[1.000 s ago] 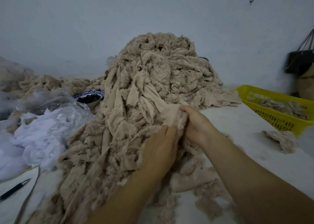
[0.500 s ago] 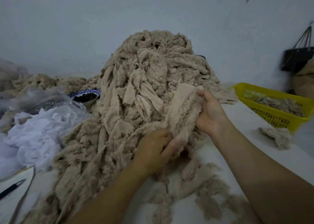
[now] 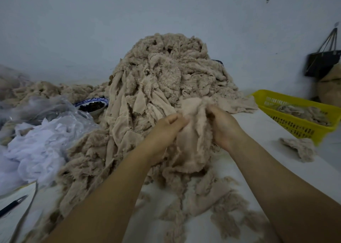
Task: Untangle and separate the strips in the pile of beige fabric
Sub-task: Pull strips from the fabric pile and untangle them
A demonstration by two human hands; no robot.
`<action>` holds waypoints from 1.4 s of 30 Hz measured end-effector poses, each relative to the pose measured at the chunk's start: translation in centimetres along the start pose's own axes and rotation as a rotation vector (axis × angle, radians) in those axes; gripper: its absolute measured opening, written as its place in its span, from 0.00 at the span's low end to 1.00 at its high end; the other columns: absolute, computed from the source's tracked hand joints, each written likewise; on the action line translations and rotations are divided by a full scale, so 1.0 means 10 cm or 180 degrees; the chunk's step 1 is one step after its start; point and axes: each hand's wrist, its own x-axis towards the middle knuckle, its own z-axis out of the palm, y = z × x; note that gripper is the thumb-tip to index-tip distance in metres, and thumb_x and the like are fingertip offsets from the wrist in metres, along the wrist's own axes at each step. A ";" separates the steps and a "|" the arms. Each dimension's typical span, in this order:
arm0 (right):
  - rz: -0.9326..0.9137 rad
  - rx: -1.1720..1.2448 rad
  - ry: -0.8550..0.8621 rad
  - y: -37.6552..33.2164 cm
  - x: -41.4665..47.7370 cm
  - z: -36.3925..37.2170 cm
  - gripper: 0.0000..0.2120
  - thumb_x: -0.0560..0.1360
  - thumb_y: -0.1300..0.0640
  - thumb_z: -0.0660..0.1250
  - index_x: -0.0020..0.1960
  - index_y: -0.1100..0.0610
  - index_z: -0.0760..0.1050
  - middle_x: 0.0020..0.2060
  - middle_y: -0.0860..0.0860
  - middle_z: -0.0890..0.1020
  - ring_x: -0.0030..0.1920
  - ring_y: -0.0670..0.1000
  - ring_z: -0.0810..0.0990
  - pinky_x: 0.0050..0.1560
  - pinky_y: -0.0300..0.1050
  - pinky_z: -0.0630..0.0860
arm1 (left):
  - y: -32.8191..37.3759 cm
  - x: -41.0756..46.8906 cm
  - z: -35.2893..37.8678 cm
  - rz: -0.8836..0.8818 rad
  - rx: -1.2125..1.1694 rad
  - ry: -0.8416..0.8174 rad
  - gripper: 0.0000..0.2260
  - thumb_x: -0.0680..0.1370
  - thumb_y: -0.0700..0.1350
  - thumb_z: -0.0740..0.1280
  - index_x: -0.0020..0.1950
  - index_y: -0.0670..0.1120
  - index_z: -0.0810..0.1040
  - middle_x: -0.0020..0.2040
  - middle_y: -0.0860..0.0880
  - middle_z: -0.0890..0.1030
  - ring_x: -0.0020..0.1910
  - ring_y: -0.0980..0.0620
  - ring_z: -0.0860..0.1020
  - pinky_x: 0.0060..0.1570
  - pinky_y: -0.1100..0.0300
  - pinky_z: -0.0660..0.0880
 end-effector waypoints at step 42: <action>0.0103 -0.1809 0.0237 0.28 -0.17 -0.07 0.07 0.80 0.60 0.60 0.47 0.56 0.77 0.33 0.49 0.82 0.27 0.43 0.80 0.22 0.32 0.70 | 0.24 0.15 -0.37 -0.0492 -0.3009 0.1017 0.14 0.83 0.51 0.62 0.58 0.42 0.80 0.54 0.41 0.85 0.53 0.44 0.83 0.49 0.50 0.79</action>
